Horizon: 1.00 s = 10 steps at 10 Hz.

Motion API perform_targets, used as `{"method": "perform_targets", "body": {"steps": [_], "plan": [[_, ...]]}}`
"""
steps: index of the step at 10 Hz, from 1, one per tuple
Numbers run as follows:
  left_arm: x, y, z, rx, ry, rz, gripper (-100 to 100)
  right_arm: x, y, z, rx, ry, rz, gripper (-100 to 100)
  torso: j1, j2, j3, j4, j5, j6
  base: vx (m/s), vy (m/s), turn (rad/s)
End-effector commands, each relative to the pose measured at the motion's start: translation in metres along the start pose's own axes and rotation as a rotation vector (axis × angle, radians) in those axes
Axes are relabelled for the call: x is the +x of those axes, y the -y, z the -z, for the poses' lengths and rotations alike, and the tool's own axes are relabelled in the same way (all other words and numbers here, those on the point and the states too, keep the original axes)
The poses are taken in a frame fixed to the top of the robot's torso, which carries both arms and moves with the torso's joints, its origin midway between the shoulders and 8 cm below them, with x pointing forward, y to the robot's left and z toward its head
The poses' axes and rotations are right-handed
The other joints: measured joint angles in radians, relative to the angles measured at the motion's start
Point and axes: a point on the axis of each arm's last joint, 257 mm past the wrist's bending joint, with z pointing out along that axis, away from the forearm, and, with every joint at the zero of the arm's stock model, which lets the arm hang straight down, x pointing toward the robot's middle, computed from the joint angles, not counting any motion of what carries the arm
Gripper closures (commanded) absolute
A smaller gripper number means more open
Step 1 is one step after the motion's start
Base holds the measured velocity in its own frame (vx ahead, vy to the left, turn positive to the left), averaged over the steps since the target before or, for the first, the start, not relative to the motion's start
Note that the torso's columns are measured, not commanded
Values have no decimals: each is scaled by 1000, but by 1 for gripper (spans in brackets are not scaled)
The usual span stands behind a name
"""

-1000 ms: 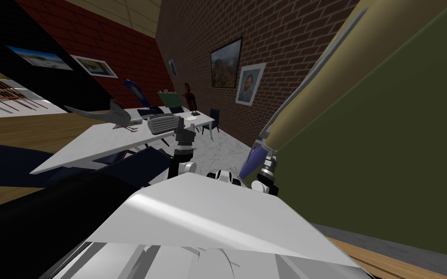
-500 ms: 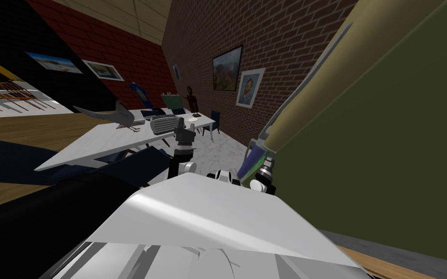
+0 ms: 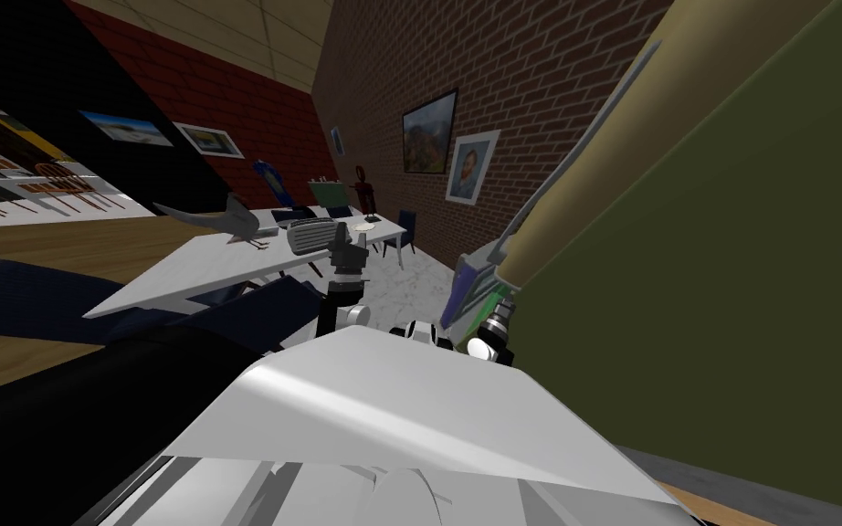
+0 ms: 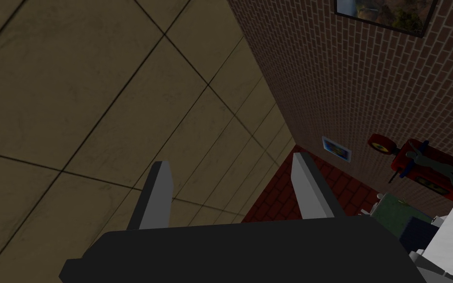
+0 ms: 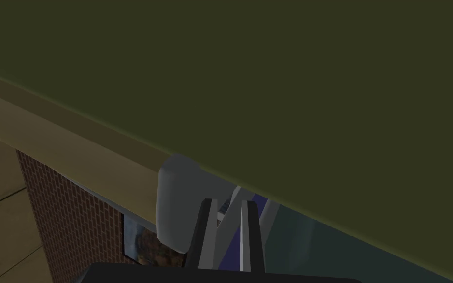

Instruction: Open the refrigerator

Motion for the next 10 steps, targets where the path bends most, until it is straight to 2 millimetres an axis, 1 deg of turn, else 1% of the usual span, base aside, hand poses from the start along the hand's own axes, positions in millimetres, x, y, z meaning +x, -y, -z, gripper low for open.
{"method": "perform_targets", "body": {"steps": [1, 7, 8, 9, 10], "plan": [[0, 0, 0, 0, 0, 0, 0, -19, 0, 0, -12, 44, -30, -100, 0, 0, 0, 1, 1, 1, 15, -8, -37], [0, 0, 0, 0, 0, 0, 0, -19, 0, 0, -12, 44, -30, -100, -2, 1, 1, 1, 0, 1, -1, -1, 5], [0, 0, 0, 0, 0, 0, 0, 2, -4, 5, -7, 4, -28, -100, -2, 1, 0, 2, 1, 1, -4, 22, -38], [0, 0, 0, 0, 0, 0, 0, 2, -6, 6, -10, 2, -37, -100, -3, 5, 2, 2, 2, 8, 5, 34, -29], [0, 0, 0, 0, 0, 0, 0, 3, -8, 8, -15, -1, -52, -100, -5, 10, 6, 3, 1, 10, 56, 31, 21]]}}
